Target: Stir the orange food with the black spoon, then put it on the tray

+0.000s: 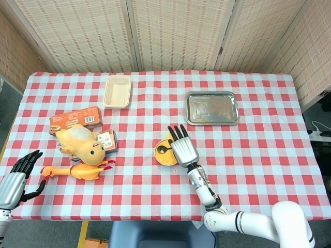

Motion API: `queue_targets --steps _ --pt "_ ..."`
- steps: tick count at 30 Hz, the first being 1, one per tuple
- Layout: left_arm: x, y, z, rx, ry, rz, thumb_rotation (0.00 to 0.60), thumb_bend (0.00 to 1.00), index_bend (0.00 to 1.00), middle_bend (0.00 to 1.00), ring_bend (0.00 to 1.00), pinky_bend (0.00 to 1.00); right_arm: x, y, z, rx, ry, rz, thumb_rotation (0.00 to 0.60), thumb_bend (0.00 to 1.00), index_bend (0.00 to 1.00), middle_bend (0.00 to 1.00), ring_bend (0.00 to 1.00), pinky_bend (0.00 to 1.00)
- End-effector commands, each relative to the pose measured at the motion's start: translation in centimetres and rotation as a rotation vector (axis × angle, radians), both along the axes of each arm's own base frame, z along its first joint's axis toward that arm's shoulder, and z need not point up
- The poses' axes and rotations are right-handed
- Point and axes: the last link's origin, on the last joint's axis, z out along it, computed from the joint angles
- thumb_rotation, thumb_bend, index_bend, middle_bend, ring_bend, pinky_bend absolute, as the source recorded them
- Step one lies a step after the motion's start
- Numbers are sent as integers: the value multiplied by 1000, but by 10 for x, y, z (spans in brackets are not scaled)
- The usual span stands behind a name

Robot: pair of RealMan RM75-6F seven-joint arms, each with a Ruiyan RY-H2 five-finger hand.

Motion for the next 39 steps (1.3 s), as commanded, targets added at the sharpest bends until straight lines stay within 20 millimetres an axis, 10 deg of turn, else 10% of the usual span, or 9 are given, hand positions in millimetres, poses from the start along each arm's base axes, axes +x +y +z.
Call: queue_targets --steps 1,39 --pt "1 0 -1 0 -1 -2 600 448 0 0 0 88 -4 0 6 -1 -6 -10 600 365 430 34 0 0" --pt "-3 3 -6 -28 19 3 600 447 0 0 0 88 -27 -20 23 42 27 -137 600 365 500 34 0 0"
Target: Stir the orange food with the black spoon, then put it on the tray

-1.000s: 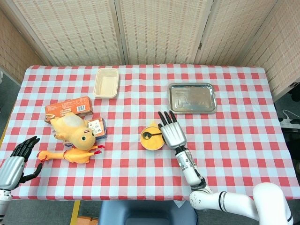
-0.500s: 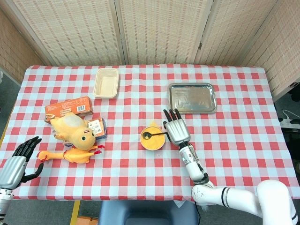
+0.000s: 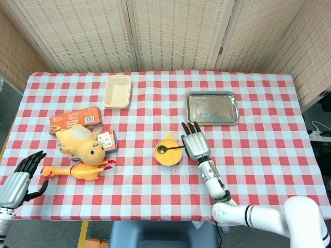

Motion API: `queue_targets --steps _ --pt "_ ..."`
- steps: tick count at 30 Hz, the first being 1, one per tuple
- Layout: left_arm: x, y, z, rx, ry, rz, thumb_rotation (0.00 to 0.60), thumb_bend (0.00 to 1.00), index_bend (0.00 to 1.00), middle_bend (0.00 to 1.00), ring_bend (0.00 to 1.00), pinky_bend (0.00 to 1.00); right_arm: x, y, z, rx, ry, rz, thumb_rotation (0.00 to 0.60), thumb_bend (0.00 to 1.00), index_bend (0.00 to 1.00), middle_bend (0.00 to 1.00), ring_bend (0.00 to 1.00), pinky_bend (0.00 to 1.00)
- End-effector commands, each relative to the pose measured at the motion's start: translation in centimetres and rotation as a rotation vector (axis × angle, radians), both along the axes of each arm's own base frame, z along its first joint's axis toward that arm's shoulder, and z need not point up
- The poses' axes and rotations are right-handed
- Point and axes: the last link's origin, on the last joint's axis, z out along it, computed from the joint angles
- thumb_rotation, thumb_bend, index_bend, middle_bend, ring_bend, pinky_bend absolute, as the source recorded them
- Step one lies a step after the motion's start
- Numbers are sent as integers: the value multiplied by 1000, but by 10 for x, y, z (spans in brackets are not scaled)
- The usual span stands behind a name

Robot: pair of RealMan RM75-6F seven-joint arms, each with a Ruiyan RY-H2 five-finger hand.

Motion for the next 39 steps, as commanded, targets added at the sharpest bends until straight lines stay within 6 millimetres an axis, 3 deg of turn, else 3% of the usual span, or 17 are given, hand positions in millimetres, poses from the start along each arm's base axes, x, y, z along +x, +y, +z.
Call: queue_targets --steps 1,39 --pt "0 0 0 0 -1 1 600 446 0 0 0 88 0 0 0 0 1 -2 600 365 501 34 0 0" --pt "-1 1 -1 -10 -5 -2 600 448 0 0 0 88 -3 -3 -1 1 -1 -18 600 365 504 34 0 0"
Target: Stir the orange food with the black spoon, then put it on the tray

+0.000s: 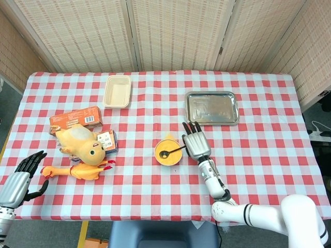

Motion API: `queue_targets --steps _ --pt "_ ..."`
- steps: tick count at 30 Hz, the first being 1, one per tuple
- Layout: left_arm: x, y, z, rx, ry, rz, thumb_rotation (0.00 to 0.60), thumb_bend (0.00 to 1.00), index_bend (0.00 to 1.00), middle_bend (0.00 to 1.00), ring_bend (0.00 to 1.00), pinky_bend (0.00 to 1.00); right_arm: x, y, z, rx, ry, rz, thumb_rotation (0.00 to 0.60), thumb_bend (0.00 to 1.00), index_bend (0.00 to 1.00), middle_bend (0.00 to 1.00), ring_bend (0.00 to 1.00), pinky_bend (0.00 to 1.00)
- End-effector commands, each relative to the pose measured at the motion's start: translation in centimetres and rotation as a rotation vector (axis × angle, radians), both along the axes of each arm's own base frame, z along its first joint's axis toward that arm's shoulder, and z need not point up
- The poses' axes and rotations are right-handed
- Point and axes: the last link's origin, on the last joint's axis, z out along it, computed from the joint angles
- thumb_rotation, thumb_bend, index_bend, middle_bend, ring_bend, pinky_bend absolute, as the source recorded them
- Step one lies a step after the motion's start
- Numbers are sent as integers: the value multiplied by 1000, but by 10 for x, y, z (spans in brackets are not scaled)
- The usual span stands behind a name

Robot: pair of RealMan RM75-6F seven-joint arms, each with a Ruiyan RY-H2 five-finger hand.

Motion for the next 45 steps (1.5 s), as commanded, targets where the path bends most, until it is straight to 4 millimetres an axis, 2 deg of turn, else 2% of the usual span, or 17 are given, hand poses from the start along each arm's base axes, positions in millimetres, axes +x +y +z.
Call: queue_targets --steps 1,17,24,45 --pt "0 0 0 -2 0 -2 600 448 0 0 0 88 -1 0 0 0 1 0 600 365 508 34 0 0" --pt "1 0 0 -7 -6 -4 600 446 0 0 0 89 -1 0 1 -6 2 6 600 365 549 35 0 0" --pt "1 1 0 -8 -7 -3 600 446 0 0 0 89 -1 1 1 -2 3 5 600 365 489 35 0 0" --pt "1 0 -1 -12 -7 -9 600 446 0 0 0 89 -1 2 5 1 0 4 600 365 499 35 0 0"
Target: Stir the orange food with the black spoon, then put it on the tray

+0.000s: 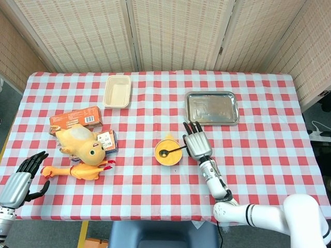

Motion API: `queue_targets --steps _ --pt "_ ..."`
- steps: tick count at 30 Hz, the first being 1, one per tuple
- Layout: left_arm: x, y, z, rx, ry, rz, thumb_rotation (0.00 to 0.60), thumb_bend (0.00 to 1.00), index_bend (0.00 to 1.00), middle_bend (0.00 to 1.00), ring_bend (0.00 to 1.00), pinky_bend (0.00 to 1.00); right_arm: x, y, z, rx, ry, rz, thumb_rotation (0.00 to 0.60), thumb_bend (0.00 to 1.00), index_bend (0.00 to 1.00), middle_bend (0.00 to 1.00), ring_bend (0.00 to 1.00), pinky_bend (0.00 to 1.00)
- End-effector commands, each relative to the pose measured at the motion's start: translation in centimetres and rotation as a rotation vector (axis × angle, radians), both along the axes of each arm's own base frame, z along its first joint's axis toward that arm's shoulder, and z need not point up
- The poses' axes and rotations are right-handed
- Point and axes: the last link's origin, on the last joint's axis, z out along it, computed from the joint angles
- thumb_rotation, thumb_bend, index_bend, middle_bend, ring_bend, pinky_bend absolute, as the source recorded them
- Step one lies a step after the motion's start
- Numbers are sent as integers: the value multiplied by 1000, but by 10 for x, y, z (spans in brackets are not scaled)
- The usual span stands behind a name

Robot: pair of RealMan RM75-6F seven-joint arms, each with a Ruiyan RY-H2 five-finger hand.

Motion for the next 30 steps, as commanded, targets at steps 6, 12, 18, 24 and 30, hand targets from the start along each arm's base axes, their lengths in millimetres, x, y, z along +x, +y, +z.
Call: queue_targets --steps 6,12,18,24,30 --pt "-1 0 0 -2 1 2 600 447 0 0 0 89 0 0 -2 -1 5 -1 600 365 504 35 0 0" --pt "-1 0 0 -2 0 2 600 447 0 0 0 89 0 0 -2 -4 1 0 600 365 519 35 0 0" --pt "0 0 0 -1 -1 -1 600 447 0 0 0 88 1 0 -1 -9 -4 4 600 365 549 35 0 0" --pt "0 0 0 -1 -2 -2 600 447 0 0 0 89 3 1 0 -41 -18 41 600 365 666 94 0 26" --pt "0 0 0 -4 -3 -2 600 446 0 0 0 89 4 2 2 -84 -1 103 600 365 787 168 0 83"
